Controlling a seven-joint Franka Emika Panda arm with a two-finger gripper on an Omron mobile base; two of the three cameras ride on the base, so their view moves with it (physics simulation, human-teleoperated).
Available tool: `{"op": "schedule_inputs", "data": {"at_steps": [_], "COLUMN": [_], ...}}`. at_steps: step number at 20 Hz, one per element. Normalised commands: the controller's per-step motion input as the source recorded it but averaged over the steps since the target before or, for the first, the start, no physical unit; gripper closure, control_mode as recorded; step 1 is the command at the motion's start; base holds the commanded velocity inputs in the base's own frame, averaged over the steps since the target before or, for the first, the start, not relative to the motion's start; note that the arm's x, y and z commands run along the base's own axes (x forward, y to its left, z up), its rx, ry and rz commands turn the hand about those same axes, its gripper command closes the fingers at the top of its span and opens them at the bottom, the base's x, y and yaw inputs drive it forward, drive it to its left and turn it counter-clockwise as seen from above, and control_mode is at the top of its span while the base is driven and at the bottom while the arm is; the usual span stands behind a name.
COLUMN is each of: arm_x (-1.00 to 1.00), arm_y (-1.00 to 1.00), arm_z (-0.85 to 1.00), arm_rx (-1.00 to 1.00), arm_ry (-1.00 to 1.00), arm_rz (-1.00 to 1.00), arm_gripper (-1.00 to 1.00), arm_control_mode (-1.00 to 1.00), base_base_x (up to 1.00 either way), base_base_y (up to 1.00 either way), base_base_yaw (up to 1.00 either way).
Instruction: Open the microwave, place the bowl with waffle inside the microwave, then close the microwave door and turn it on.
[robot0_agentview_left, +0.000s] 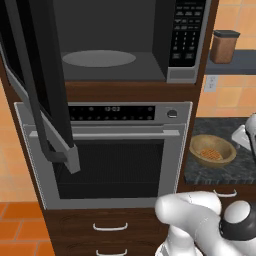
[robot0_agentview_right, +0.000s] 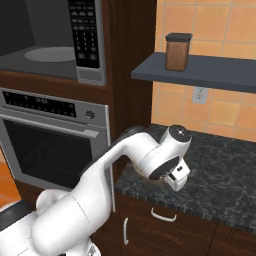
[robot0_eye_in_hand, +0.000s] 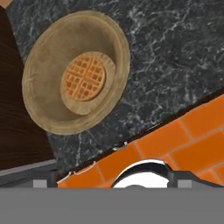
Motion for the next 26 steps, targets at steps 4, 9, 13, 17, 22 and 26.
{"op": "schedule_inputs", "data": {"at_steps": [4,9,13,17,22,26], "arm_x": [0.49,0.47,0.32,0.33,0.41,0.41], "arm_y": [-0.19,-0.23,-0.27,-0.25,-0.13,-0.07], "arm_z": [-0.36,-0.39,-0.42,-0.38,-0.30,-0.26], "arm_rx": [0.04,0.04,0.04,0.04,0.03,0.02], "arm_ry": [0.05,0.05,0.01,0.00,0.02,0.02], "arm_rz": [0.08,0.07,0.06,0.05,0.01,0.00], "arm_gripper": [-1.00,-1.00,-1.00,-1.00,-1.00,-1.00], "arm_control_mode": [-1.00,-1.00,-1.00,-1.00,-1.00,-1.00], "base_base_x": [0.00,0.00,0.00,0.00,0.00,0.00], "base_base_y": [0.00,0.00,0.00,0.00,0.00,0.00], "base_base_yaw": [0.00,0.00,0.00,0.00,0.00,0.00]}}
